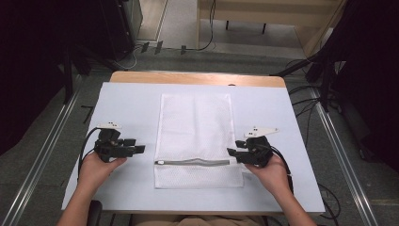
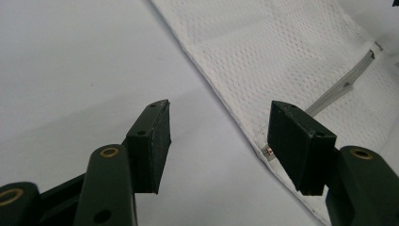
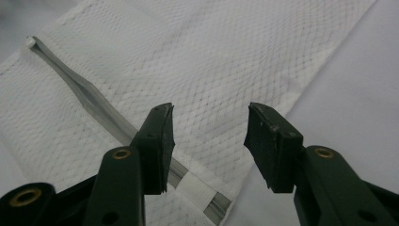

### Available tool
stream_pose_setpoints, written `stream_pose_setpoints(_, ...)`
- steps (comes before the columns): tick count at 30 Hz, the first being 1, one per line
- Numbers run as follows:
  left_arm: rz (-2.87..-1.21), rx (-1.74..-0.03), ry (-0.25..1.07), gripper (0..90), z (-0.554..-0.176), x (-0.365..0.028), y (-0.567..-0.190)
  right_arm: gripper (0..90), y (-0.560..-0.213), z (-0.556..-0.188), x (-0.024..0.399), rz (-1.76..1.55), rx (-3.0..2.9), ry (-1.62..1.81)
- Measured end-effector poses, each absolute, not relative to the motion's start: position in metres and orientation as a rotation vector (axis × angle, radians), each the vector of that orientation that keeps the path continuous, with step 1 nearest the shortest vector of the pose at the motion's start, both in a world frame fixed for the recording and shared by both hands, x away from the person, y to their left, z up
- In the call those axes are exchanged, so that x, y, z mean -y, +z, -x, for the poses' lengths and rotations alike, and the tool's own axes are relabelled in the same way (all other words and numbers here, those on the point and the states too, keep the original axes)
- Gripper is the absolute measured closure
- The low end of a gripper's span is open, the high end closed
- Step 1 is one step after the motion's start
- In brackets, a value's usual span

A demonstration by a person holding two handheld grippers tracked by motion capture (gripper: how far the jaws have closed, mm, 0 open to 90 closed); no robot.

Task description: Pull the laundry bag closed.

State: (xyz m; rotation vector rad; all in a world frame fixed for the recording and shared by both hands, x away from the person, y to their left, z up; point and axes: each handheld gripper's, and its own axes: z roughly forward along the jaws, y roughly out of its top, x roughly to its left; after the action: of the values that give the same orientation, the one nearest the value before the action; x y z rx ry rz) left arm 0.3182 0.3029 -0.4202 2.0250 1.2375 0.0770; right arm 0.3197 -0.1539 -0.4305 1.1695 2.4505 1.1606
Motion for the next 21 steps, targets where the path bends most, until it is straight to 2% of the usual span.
stream_pose_setpoints(21,-2.014,-1.233,0.082,40.5,-0.318,-0.304,-0.420,58.1,-0.429,-0.317,0.127,-1.126,-2.503,1.188)
